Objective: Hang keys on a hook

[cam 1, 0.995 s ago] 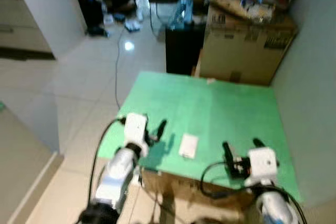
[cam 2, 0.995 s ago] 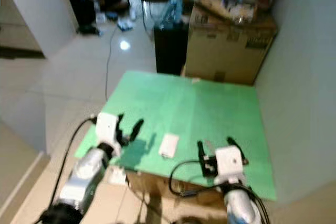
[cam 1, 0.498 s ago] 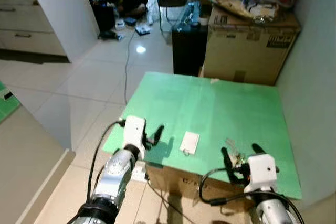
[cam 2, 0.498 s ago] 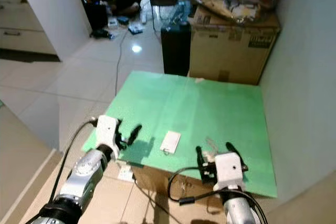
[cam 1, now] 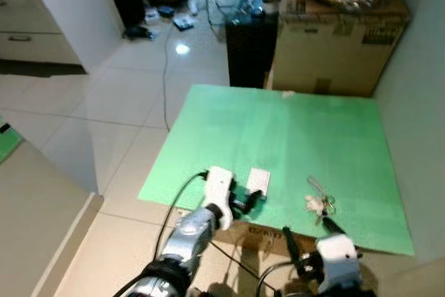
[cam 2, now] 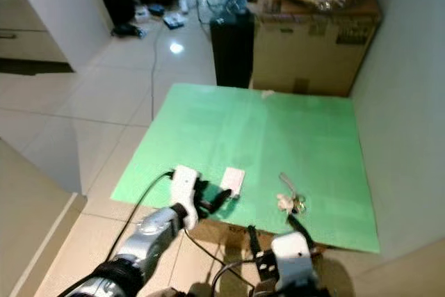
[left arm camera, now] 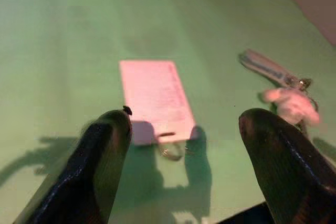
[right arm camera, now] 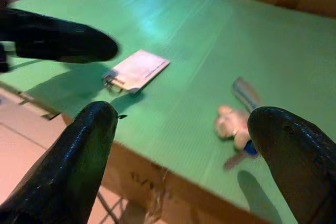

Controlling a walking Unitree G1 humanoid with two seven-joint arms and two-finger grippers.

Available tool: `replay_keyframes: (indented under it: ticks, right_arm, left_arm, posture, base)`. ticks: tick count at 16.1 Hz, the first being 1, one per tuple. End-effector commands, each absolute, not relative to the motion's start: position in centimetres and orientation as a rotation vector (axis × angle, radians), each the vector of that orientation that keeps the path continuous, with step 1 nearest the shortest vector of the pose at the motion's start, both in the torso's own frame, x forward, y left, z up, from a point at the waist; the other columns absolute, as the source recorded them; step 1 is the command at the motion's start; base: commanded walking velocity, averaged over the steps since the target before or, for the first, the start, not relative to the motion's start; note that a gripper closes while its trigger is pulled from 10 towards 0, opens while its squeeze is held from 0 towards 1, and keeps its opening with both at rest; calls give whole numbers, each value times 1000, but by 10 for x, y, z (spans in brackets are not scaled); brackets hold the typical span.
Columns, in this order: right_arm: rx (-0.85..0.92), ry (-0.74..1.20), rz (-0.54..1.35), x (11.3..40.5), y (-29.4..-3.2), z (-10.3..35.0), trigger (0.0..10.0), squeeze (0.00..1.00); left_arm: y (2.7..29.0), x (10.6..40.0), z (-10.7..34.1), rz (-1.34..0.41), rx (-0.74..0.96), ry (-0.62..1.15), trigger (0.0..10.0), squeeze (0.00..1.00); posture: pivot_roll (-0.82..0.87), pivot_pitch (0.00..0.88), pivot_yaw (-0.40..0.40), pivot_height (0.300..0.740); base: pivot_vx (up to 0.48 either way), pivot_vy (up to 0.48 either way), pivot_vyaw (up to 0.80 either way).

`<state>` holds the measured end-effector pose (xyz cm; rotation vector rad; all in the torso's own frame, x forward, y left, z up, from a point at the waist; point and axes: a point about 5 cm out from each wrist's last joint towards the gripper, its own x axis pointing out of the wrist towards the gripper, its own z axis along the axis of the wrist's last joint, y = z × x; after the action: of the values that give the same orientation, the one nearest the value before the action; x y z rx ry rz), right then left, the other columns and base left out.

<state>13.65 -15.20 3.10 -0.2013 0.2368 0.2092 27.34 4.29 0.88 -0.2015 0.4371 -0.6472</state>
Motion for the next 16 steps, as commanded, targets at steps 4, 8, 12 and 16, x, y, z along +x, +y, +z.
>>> replay_keyframes:
  ticks: [4, 8, 12, 16]
  right_arm:
    - [-192, 214, 193, 132, -141, 37, 10000, 0]
    - [-183, 209, 177, 130, -140, 38, 10000, 0]
    - [-198, 203, 199, 128, -137, 40, 10000, 0]
    - [-195, 208, 193, 129, -136, 39, 10000, 0]
  left_arm:
    - [58, 283, 9, -560, -115, 416, 10000, 0]
    - [61, 280, 3, -526, -162, 474, 10000, 0]
    - [49, 276, 2, -574, -256, 494, 10000, 0]
    - [47, 269, -5, -568, -300, 560, 10000, 0]
  posture:
    - [-248, 176, 177, 726]
    - [-250, 175, 192, 726]
    - [-261, 178, 201, 726]
    - [-262, 177, 209, 726]
  base:
    - [0, 0, 0]
    - [0, 0, 0]
    - [0, 0, 0]
    - [0, 0, 0]
